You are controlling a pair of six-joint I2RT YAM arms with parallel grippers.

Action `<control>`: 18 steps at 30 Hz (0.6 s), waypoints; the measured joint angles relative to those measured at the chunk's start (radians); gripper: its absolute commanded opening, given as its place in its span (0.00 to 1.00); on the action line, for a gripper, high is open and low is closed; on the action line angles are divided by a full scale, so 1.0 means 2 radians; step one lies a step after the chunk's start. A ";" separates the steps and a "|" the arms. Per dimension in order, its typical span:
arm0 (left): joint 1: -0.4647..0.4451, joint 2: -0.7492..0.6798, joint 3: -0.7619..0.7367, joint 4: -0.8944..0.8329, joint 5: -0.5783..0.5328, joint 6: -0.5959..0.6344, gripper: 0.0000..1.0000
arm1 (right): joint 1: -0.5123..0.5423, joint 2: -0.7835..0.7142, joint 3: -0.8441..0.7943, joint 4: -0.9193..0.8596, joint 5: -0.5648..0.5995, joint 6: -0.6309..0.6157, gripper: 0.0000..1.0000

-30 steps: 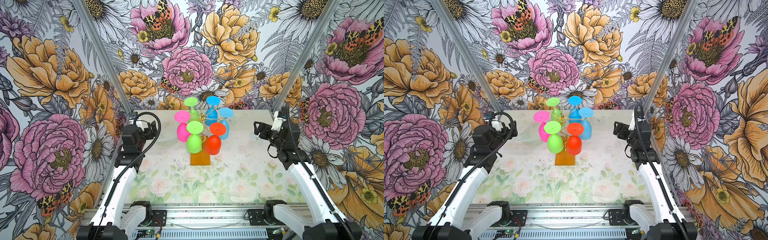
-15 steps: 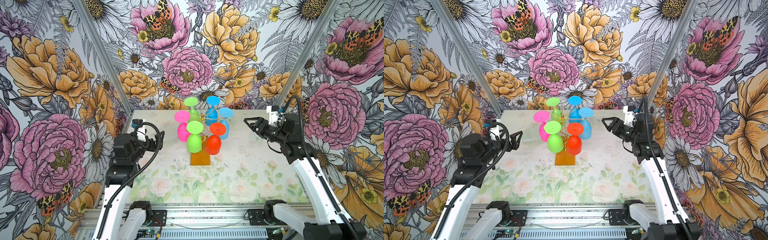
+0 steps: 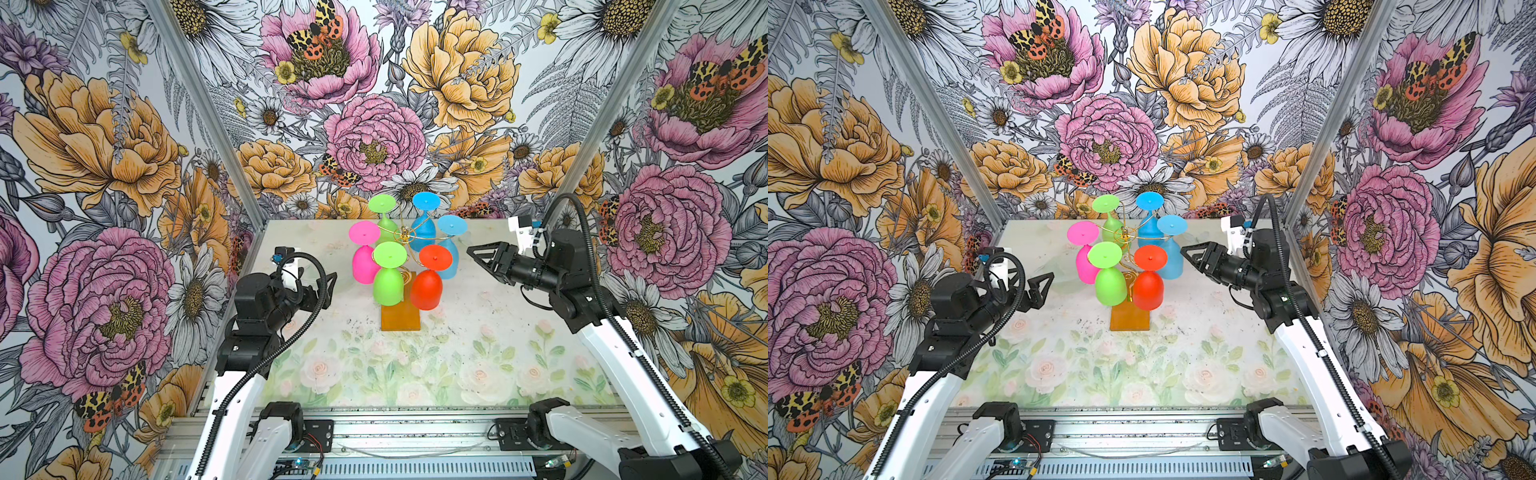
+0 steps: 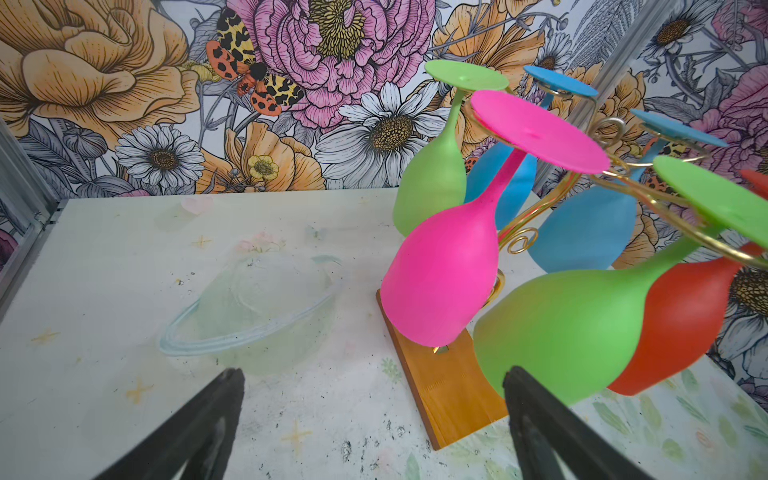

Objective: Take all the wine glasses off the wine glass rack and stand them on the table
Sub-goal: 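Raise both arms and reach the right gripper toward the red glass's foot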

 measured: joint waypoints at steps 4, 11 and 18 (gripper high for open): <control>0.000 -0.009 -0.002 0.004 0.002 0.000 0.99 | 0.018 0.011 0.002 0.002 -0.001 0.005 0.49; -0.001 -0.011 -0.003 0.007 0.003 -0.002 0.99 | 0.042 0.031 0.002 0.013 -0.006 0.013 0.45; -0.002 -0.010 -0.008 0.009 0.003 -0.002 0.99 | 0.054 0.042 0.002 0.051 -0.013 0.034 0.43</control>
